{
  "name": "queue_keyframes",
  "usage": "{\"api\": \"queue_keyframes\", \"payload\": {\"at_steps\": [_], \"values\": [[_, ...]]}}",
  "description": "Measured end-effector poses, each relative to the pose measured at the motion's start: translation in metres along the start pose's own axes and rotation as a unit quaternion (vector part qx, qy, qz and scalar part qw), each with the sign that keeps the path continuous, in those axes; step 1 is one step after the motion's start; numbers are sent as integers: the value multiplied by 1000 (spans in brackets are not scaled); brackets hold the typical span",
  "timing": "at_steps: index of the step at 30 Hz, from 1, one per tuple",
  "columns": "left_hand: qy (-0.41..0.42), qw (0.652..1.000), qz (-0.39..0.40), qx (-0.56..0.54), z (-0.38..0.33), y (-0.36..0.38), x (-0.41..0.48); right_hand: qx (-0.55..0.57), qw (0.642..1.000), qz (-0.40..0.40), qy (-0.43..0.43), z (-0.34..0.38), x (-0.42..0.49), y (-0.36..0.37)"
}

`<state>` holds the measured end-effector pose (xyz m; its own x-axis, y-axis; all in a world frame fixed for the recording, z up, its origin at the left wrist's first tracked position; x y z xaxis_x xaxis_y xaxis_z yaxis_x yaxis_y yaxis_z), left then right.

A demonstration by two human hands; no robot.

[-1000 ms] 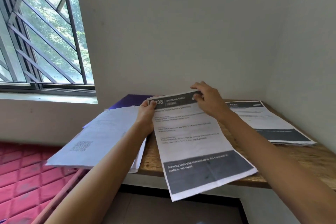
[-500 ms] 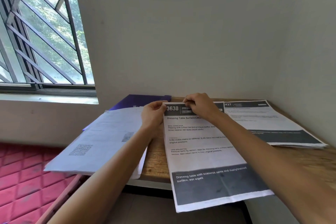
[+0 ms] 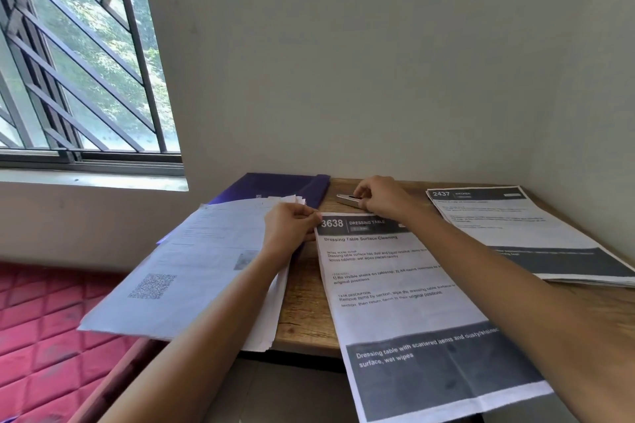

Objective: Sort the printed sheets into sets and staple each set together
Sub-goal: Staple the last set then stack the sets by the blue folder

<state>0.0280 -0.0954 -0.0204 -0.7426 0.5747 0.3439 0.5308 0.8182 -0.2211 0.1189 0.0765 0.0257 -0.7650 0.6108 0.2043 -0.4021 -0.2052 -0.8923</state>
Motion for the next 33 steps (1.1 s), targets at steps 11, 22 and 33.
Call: {"api": "queue_keyframes", "payload": {"at_steps": [11,22,33], "values": [[-27,998,-7,-57,5,1,-2,-161,985,55,32,-4,50,33],[-37,996,-17,-77,3,-2,-3,425,888,160,77,17,40,2],[-17,996,-32,-82,-2,-3,-8,465,837,288,39,23,16,9]]}}
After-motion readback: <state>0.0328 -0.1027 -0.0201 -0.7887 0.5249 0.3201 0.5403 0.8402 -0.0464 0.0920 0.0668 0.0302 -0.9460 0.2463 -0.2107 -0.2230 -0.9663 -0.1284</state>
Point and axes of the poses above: each hand's wrist, its own x-axis towards the middle knuckle, its own y-axis out of the palm, z = x × y, the point moved 2 cm from there along x, towards the middle knuckle, and after that the axes turned 8 degrees about y, right-handed, at the moved point
